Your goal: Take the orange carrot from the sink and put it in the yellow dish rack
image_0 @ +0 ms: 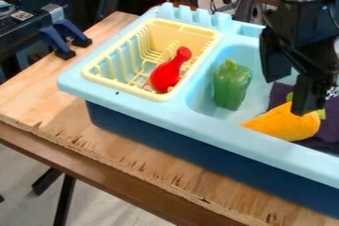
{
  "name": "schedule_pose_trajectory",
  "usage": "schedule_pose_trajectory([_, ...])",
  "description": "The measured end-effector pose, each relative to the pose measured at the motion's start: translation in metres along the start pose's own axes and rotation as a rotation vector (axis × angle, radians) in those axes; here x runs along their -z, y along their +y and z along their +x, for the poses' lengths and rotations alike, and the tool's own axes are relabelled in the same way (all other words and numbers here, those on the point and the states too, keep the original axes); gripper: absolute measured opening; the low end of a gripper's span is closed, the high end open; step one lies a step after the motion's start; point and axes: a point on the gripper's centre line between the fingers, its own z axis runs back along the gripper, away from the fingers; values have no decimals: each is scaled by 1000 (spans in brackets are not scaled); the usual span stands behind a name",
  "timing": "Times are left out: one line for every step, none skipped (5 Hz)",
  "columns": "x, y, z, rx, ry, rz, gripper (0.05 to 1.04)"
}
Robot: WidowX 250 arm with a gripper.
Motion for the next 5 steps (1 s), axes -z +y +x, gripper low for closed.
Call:
schedule_pose_trajectory([16, 1, 1, -14, 11, -53, 1006])
schedule_pose_trajectory([30, 5, -2, -44, 78, -39, 1005])
schedule_pose_trajectory([33, 10, -3, -56, 79, -35, 1005])
schedule_pose_trajectory([47, 7, -1, -47, 92, -40, 1006])
schedule_pose_trajectory([53, 2, 2, -37, 93, -49, 1006])
